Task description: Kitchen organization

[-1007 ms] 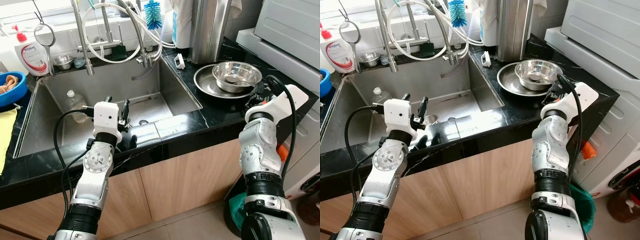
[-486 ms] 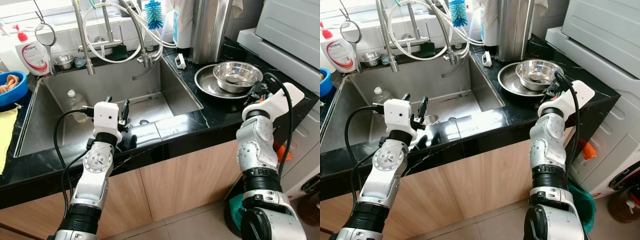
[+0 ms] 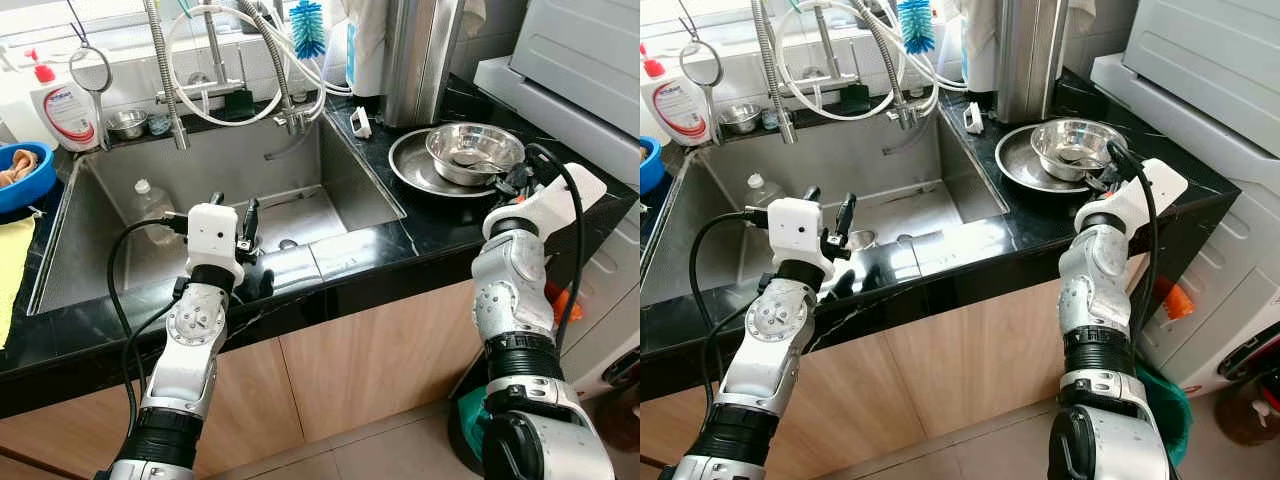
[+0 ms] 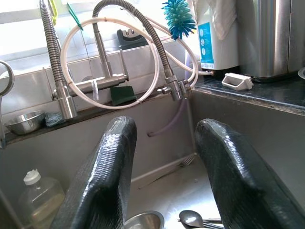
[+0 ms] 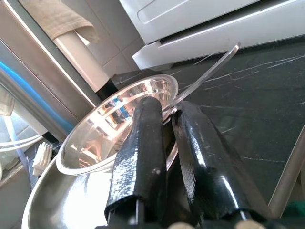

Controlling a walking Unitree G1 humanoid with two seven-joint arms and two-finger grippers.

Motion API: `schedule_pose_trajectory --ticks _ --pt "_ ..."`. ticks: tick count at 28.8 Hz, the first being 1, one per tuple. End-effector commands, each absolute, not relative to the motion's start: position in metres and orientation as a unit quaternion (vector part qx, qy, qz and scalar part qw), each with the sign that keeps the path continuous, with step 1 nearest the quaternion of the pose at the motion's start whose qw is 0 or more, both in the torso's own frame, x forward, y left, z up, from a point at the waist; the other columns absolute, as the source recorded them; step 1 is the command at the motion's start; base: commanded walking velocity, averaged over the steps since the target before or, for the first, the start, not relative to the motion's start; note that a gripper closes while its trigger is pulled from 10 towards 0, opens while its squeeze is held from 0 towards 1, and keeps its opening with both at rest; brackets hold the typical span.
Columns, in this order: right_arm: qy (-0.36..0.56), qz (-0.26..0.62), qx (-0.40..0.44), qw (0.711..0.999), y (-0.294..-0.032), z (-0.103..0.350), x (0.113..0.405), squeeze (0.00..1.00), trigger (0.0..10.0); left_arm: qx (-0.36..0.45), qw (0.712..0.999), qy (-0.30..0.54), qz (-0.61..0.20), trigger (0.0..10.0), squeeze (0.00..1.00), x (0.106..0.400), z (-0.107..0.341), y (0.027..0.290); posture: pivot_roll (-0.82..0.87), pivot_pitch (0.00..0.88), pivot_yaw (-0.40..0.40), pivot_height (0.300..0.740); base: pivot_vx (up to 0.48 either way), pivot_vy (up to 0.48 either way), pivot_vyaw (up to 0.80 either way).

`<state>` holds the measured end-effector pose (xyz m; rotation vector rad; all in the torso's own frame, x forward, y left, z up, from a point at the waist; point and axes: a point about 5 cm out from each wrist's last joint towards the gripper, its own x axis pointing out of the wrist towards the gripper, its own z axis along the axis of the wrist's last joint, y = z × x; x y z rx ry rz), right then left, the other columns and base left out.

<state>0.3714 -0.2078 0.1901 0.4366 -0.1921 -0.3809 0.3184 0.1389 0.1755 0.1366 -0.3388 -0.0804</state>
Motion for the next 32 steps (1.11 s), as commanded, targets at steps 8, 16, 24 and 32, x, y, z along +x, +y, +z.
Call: schedule_pose_trajectory --ticks 8,16,24,32 --pt "-0.1 -0.172 0.214 0.956 -0.201 0.193 0.374 0.0 0.0 0.075 0.981 -0.173 -0.042 10.0 0.0 0.318 0.179 0.14 -0.16 0.0 0.096 0.74 0.0 0.0 0.0" --pt "-0.104 -0.167 0.215 0.957 -0.2 0.195 0.375 0.0 0.5 0.074 0.981 -0.175 -0.043 10.0 0.0 0.319 0.18 0.138 -0.16 0.0 0.096 0.74 0.0 0.0 0.0" --pt "-0.16 -0.125 0.177 0.963 -0.188 0.219 0.375 0.0 10.0 0.076 0.981 -0.174 -0.038 10.0 0.0 0.319 0.179 0.141 -0.15 0.0 0.095 0.74 0.0 0.0 0.0" --pt "-0.194 -0.082 0.16 0.964 -0.175 0.236 0.375 0.0 10.0 0.074 0.981 -0.174 -0.036 10.0 0.0 0.32 0.18 0.14 -0.15 0.0 0.091 0.74 0.0 0.0 0.0"
